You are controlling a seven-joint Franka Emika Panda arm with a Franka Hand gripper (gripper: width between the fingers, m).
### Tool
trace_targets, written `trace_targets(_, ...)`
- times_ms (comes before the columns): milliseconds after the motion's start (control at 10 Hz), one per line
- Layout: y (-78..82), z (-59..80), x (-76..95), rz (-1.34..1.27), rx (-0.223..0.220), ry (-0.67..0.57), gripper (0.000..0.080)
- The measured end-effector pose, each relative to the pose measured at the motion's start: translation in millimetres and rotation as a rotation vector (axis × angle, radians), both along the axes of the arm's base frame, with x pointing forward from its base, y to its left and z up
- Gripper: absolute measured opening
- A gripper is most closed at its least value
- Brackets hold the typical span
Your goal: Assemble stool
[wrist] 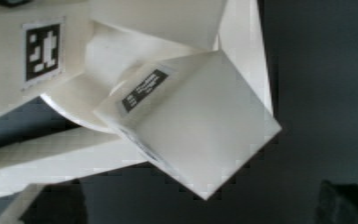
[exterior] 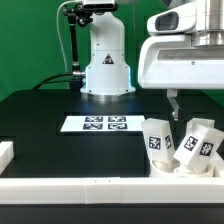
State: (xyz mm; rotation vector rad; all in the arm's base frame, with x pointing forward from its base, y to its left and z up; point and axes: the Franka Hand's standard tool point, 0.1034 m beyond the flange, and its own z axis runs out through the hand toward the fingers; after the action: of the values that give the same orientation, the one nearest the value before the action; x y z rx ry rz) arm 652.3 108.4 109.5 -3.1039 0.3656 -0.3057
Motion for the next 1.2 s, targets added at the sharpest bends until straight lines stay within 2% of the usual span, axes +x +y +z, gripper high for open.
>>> trace_targets(100,-0.2,0.1,0.1,0.043,-0.009,0.001,0.0649)
trace_targets(300,-4.0,4.5,5.3,0.356,-0.084,-0.033,0.0649)
trace_targets(500,-8.6,0.7,3.1,0.596,-0.148,-0.033,0.0649)
trace_targets(800,-3.0,5.3,6.1,0.863,-0.229,-0.029,0.0649)
trace_targets(1200,-12.4,4.7,7.3,1.109,-0.308,-0.004,0.0649)
